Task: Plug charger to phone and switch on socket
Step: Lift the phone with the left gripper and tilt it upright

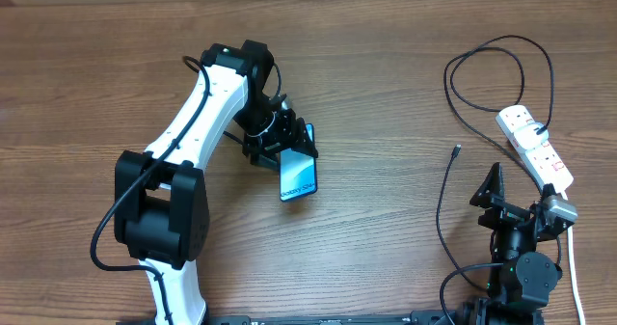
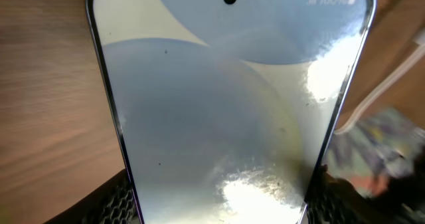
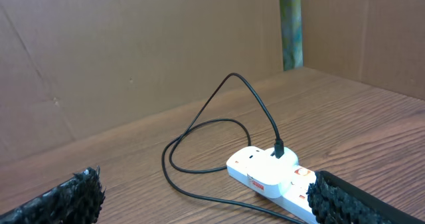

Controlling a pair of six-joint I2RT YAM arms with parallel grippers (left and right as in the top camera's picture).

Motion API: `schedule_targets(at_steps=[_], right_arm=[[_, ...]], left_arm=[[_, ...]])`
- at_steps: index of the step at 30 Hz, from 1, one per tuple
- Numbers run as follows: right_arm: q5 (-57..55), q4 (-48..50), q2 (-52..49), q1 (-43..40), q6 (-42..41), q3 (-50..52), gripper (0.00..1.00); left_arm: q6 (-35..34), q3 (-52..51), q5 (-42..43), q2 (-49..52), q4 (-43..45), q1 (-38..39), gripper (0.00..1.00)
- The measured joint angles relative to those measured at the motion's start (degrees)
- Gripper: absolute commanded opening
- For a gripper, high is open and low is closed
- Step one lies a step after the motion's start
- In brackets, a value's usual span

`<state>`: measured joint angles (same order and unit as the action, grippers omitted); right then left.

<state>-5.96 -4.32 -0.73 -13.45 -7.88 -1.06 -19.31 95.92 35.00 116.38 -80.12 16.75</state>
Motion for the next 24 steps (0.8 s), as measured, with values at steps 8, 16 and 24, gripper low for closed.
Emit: schedule_targets(at_steps=[8,16,24], right_arm=[[0.00,-0.02,0.00,0.00,0.00,0.00,1.00],[0.02,-0.02,0.00,0.00,0.02,0.00,1.00],[0.00,-0.02,0.00,0.00,0.02,0.00,1.00]], left_arm=[[0.33,0.02,9.05,0.00,-3.91,-2.62,0.44],[1.14,0.02,12.24,0.00,-5.03,-5.40,0.44],[1.44,0.02,13.03,0.00,-5.99,-5.51,0.42]])
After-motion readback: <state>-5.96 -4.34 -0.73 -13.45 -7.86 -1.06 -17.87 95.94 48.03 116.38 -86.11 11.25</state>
